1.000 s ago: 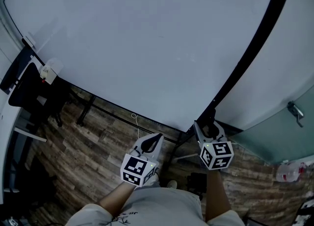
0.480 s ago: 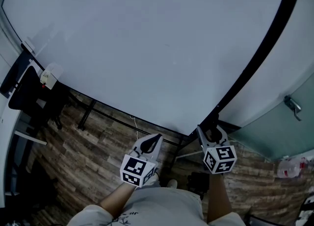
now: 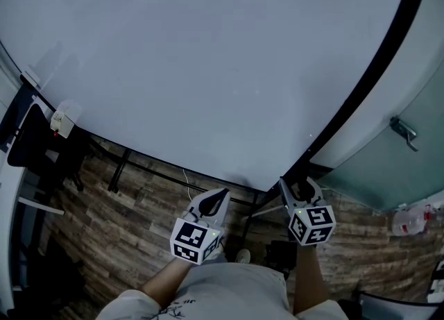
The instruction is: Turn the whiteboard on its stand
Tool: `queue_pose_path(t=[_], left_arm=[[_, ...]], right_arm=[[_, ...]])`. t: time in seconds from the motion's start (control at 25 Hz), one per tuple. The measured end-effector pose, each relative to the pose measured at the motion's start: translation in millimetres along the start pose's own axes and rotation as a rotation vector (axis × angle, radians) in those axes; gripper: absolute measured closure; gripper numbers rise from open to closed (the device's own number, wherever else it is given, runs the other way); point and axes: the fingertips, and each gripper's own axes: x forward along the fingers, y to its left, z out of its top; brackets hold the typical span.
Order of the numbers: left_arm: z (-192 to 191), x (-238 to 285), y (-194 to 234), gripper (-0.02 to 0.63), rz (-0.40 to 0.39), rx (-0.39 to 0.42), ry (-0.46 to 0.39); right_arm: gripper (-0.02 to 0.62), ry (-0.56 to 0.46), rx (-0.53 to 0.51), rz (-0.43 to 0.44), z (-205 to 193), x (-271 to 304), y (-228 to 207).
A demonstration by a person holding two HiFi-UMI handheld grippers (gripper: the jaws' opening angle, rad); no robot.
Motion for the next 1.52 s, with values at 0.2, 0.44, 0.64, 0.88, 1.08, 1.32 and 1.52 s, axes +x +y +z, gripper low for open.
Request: queue_pose_path(t=[0.2, 0.44, 0.64, 0.88, 1.08, 1.32, 1.52], left_arm=[[1, 2, -16, 0.595, -0.038, 0.011, 0.000], [0, 0, -33, 0.595, -0.067, 0.020, 0.003], [-1, -4, -37, 0.595, -0.070, 0.022, 0.003], [-4, -11, -34, 0.595, -0.066, 0.021, 0.003], [-8, -13, -40, 0.595, -0.080, 0.021, 0.010], [-8, -11, -47, 0.595, -0.097, 0.027, 0.011], [-9, -11, -50, 0.595, -0.105, 0.023, 0.012]], right_arm=[[0.413, 0.004, 0.021, -0.031, -4, -17, -9], [0.413, -0.005, 0.039, -0.071, -9, -36, -20], [0.416, -0.008, 0.049, -0.087, -11, -41, -24], [0.414, -0.003, 0.063, -0.083, -11, -38, -21], [0.414, 0.027, 0.072, -0.095, -14, -41, -22], [0.414, 0.046, 0.071, -0.120, -18, -58, -19], [0.451, 0.036, 0.057, -0.127, -19, -70, -5]])
